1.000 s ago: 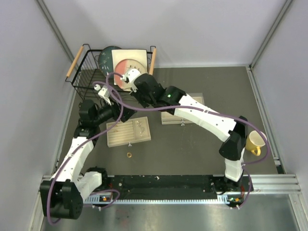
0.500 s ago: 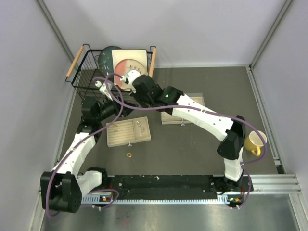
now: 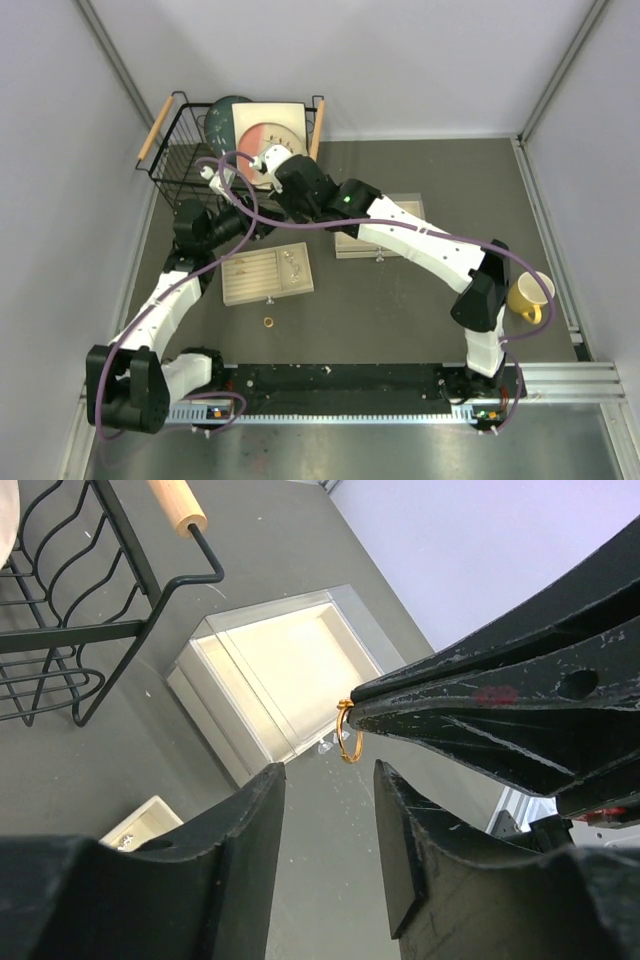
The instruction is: Organize the mixed jewelry
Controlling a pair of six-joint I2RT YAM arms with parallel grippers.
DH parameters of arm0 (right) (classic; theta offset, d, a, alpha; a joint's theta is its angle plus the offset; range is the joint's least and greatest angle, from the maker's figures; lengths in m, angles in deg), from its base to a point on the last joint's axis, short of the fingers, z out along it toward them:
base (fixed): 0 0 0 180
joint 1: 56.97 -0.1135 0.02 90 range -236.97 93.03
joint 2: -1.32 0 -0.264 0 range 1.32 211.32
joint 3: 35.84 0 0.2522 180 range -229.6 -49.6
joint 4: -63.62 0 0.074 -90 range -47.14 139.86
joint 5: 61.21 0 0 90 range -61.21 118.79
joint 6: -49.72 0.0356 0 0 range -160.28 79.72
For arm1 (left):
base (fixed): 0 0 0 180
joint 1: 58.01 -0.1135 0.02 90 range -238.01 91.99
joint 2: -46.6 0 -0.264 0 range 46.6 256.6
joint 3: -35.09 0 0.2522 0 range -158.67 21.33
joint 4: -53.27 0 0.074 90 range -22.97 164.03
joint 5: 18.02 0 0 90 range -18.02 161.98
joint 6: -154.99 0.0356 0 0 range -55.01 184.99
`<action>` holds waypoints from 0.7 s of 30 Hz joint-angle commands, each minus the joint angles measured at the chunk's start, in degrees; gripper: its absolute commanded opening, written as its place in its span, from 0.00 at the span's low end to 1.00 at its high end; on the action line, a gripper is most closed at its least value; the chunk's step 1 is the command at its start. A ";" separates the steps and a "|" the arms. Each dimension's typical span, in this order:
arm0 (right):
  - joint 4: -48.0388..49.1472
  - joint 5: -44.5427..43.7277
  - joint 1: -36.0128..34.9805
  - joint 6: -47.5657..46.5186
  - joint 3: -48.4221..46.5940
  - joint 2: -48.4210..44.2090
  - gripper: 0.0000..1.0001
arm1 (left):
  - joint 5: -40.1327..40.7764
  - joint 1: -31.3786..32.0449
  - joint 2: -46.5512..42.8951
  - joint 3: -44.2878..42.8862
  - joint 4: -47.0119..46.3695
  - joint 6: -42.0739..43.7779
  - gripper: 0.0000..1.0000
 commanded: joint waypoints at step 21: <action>0.52 0.64 -0.10 0.80 -3.98 1.86 0.00 | -1.63 0.44 1.73 -2.14 -6.16 -4.15 0.35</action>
